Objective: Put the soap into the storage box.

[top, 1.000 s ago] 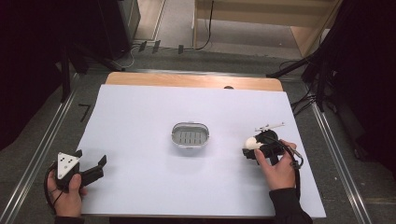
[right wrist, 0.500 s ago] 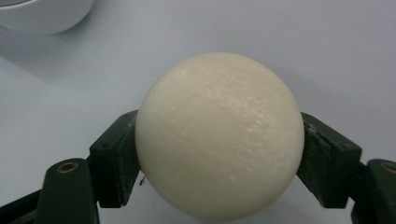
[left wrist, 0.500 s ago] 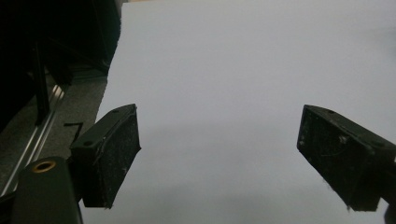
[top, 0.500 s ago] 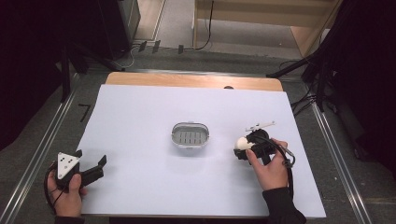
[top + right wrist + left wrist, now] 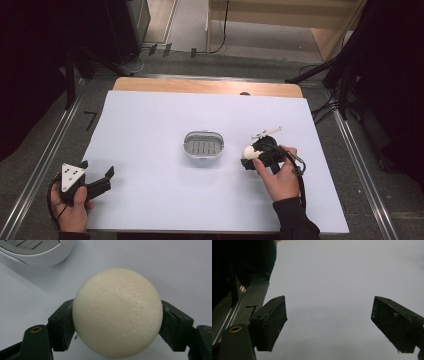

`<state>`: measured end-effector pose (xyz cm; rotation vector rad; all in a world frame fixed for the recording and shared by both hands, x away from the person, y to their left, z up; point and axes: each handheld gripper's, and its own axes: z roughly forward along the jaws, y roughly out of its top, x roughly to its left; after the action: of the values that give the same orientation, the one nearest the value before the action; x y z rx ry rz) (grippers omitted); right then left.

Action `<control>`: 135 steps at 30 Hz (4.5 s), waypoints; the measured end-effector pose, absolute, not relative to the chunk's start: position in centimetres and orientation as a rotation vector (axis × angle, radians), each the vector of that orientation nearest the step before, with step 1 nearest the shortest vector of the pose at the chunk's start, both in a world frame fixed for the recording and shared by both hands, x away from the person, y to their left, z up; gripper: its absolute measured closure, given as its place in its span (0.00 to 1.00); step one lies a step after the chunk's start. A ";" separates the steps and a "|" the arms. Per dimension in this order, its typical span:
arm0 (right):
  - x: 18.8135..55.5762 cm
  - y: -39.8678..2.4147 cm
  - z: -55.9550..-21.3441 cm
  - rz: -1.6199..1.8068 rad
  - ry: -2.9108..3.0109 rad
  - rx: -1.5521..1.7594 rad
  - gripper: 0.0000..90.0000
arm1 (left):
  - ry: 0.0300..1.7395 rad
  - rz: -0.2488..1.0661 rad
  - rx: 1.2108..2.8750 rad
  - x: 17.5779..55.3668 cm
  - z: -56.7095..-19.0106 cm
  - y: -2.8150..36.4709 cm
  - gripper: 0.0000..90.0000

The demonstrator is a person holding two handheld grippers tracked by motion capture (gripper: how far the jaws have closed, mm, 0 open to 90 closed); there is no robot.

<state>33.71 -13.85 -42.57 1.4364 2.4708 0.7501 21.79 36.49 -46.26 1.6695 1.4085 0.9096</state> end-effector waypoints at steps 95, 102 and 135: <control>36.2 -2.3 -38.9 0.775 2.637 1.225 0.27 | 1.408 0.896 1.659 21.8 -46.2 36.6 0.15; 36.7 -1.5 -39.0 0.768 2.652 1.226 0.27 | 1.411 0.895 1.654 21.8 -46.2 36.7 0.15; 38.6 0.3 -41.0 0.695 2.677 1.272 0.27 | 1.409 0.893 1.656 21.7 -46.2 36.7 0.15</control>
<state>38.60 0.33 -41.01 1.2723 2.6769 0.6951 21.74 36.69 -46.23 1.6562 1.4088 0.8929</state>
